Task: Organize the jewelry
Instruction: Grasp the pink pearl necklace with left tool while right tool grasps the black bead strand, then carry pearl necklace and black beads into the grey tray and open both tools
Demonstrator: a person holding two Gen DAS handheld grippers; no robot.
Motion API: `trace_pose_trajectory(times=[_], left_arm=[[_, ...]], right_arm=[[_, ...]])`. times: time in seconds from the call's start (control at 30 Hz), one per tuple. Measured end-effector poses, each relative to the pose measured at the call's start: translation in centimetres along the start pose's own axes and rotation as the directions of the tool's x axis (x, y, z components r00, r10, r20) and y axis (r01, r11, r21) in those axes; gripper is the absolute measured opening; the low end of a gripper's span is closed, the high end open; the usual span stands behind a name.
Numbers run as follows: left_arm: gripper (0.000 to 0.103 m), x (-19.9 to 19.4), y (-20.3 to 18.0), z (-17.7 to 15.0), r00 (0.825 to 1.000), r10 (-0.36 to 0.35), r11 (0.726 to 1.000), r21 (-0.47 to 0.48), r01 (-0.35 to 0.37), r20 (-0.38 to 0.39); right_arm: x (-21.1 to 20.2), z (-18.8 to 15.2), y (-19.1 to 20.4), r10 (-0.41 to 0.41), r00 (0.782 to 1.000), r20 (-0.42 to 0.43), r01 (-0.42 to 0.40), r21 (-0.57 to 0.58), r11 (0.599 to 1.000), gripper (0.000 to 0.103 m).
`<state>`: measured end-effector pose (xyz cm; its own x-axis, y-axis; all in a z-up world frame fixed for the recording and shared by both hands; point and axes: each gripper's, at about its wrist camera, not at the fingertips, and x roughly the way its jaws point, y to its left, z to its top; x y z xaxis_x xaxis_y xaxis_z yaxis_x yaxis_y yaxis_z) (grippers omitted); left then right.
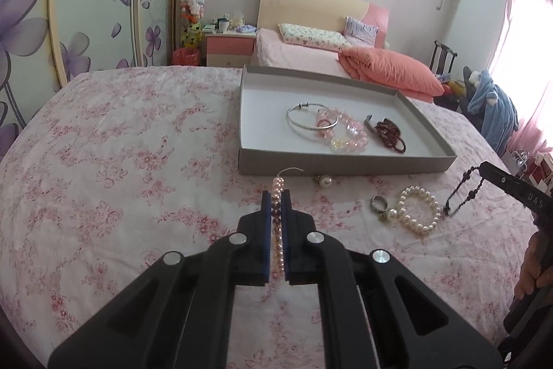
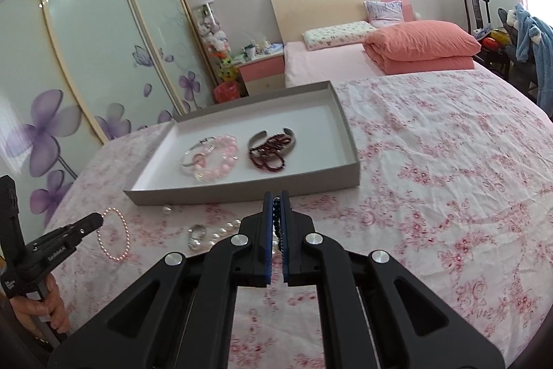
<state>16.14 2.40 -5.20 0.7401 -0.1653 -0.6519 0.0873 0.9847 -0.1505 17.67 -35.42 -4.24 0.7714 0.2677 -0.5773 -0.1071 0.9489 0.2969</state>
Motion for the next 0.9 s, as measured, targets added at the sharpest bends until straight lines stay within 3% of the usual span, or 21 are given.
trace_pose_trajectory(times=[0.53,0.9], left_arm=[[0.006,-1.6,-1.1,-0.3,0.998,-0.010,1.000,0.003,0.010,0.060],[0.006,-2.9,-2.6,1.6,0.989,-0.024,0.999,0.031,0.020,0.147]], right_arm=[[-1.6,-0.6,2.1,0.000,0.997,0.081,0.005,-0.061,0.998,0.005],[-3.5,0.9,3.6,-0.003,0.978,0.208,0.030,-0.125,0.992,0.005]])
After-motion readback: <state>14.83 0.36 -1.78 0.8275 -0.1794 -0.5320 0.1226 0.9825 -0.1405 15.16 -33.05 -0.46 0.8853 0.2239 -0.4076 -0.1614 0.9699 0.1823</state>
